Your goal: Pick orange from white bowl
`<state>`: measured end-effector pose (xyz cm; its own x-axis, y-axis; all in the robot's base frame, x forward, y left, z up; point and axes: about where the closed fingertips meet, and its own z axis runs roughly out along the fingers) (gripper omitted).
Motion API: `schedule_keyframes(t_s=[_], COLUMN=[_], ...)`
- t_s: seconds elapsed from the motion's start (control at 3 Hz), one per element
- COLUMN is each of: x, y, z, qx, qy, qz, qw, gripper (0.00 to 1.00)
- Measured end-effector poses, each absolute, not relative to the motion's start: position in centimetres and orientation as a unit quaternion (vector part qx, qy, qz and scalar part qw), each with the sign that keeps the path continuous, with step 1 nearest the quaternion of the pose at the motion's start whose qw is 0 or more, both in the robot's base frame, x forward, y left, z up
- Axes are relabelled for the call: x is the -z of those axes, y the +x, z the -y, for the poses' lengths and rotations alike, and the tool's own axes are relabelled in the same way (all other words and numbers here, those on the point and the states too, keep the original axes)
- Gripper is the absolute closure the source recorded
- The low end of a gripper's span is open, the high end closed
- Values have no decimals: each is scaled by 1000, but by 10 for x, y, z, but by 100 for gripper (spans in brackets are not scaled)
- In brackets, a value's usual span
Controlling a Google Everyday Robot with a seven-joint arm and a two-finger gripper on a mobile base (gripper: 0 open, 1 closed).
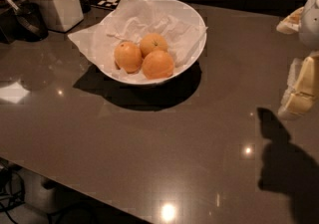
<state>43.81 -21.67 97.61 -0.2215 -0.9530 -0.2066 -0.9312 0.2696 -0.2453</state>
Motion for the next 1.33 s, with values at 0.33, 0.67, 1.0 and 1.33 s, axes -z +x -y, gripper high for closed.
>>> schedule_keyframes(t_s=[0.33,0.67,1.0,1.33], x=[-977,-976,-978,-978], y=[438,445,457,458], z=[216,212,210,210], qx=[35,36,33,33], qy=[-603,-586,-572,-571], qz=[-781,-797,-808,-809], qw=[160,144,136,136], gripper=[0,0,0,0])
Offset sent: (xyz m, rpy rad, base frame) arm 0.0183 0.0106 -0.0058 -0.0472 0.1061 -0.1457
